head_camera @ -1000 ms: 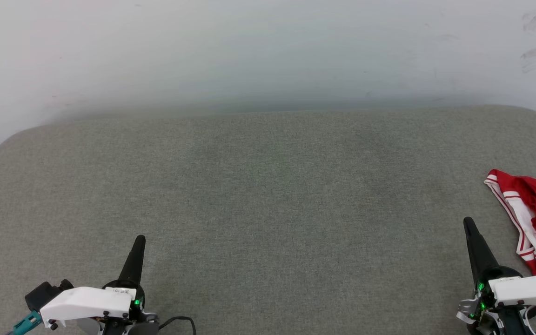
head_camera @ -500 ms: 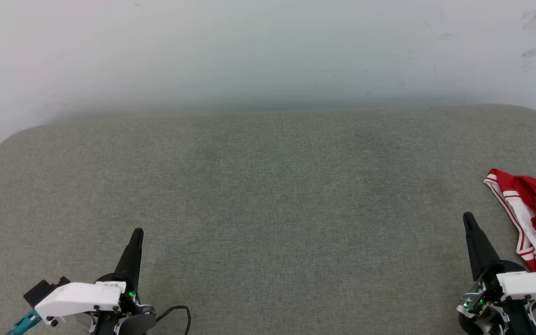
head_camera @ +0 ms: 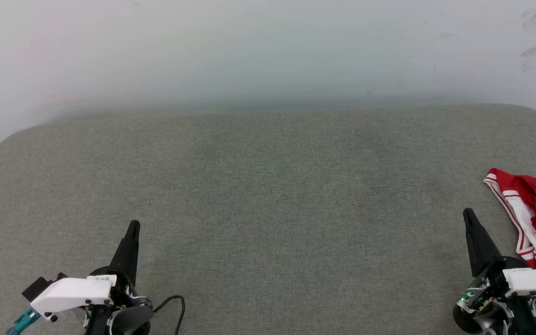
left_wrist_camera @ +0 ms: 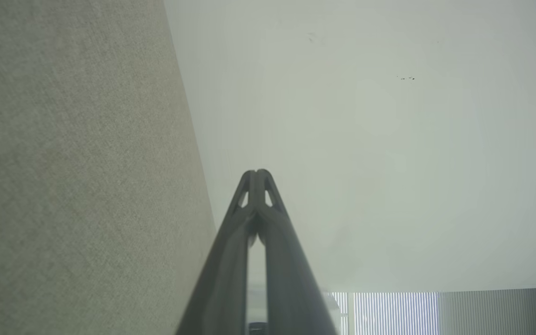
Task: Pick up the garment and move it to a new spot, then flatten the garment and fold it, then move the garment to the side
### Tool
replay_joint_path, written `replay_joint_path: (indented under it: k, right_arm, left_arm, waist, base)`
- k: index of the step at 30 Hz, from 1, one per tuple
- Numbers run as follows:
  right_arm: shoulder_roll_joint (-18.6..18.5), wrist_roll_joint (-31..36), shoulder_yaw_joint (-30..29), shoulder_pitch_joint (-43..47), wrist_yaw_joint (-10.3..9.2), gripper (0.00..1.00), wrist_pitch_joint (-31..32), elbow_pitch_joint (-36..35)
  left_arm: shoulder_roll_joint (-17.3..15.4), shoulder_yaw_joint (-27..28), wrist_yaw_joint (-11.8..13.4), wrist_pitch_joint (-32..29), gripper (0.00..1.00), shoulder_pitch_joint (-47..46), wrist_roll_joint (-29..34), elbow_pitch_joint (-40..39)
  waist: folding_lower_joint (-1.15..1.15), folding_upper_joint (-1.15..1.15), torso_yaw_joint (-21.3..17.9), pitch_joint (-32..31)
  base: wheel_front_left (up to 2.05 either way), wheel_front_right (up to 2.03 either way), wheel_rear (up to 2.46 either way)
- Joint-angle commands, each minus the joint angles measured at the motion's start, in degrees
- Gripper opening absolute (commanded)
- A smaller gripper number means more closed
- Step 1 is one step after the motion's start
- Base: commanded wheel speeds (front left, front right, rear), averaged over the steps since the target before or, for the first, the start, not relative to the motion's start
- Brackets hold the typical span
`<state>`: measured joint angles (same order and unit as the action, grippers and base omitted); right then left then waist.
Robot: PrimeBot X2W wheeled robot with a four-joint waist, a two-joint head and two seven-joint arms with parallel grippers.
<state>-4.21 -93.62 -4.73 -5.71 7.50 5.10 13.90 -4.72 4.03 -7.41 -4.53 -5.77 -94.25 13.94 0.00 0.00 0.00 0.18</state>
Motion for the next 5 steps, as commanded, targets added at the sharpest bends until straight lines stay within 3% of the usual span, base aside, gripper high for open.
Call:
replay_joint_path:
  k: [1,5]
  right_arm:
    - [0.12,-0.3,-0.11,-0.75,-0.02,0.0,0.23,0.14]
    - [0.2,-0.18,-0.19,-0.72,-0.02,0.0,0.32,0.12]
  left_arm:
    - [0.12,0.18,-0.29,-0.22,0.0,-0.55,-0.24,0.09]
    - [0.23,0.31,-0.29,-0.31,0.0,-0.51,-0.05,0.09]
  waist:
    - [0.0,0.0,0.0,0.0]
    - [0.0,0.0,0.0,0.0]
  base:
    - [0.0,0.0,0.0]
    - [0.0,0.0,0.0]
